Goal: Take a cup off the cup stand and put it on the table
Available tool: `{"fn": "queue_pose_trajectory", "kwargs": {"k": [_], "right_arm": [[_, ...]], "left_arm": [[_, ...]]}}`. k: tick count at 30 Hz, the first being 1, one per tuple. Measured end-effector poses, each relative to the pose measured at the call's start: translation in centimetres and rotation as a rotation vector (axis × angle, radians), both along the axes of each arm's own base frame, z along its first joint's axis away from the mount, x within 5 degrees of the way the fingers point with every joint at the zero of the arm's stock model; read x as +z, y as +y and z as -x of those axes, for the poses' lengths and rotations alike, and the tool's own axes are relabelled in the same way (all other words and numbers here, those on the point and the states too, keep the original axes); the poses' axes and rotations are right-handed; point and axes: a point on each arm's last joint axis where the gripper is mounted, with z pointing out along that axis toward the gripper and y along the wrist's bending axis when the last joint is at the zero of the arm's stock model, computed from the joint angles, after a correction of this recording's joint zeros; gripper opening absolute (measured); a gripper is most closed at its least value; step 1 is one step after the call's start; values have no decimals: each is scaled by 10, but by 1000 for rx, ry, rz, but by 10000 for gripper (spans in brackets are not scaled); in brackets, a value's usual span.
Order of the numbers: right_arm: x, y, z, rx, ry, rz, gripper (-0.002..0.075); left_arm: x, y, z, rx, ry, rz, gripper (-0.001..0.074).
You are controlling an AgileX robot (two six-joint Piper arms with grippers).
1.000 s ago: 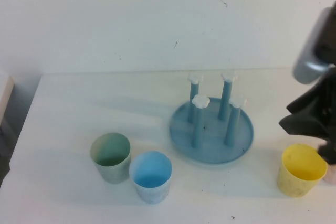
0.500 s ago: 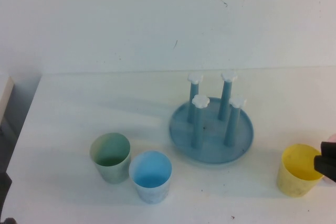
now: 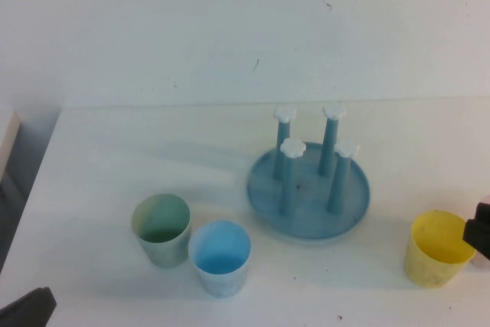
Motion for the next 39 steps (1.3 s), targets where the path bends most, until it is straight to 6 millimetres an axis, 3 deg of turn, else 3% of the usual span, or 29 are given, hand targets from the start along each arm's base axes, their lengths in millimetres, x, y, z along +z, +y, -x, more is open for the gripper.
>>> {"fn": "queue_pose_trajectory", "kwargs": {"k": [13,18,26,33,39], "right_arm": [[-12,-4,-3,-53,15,15,116],[-8,-19,-13,-239,-125,100,116],[3,-33,-4,-318,-301,180,116],[-31,-48,7,-409,-310,189,115],[-74,-66,28,-532,-99,196,115]], "left_arm": [[-11,-17,13,-212,148,18,-1],[-14,-22,18,-283,199,20,-1],[-17,-26,23,-351,247,26,-2],[-17,-27,25,-369,261,28,-2],[-18,-27,25,-372,263,27,-2]]}}
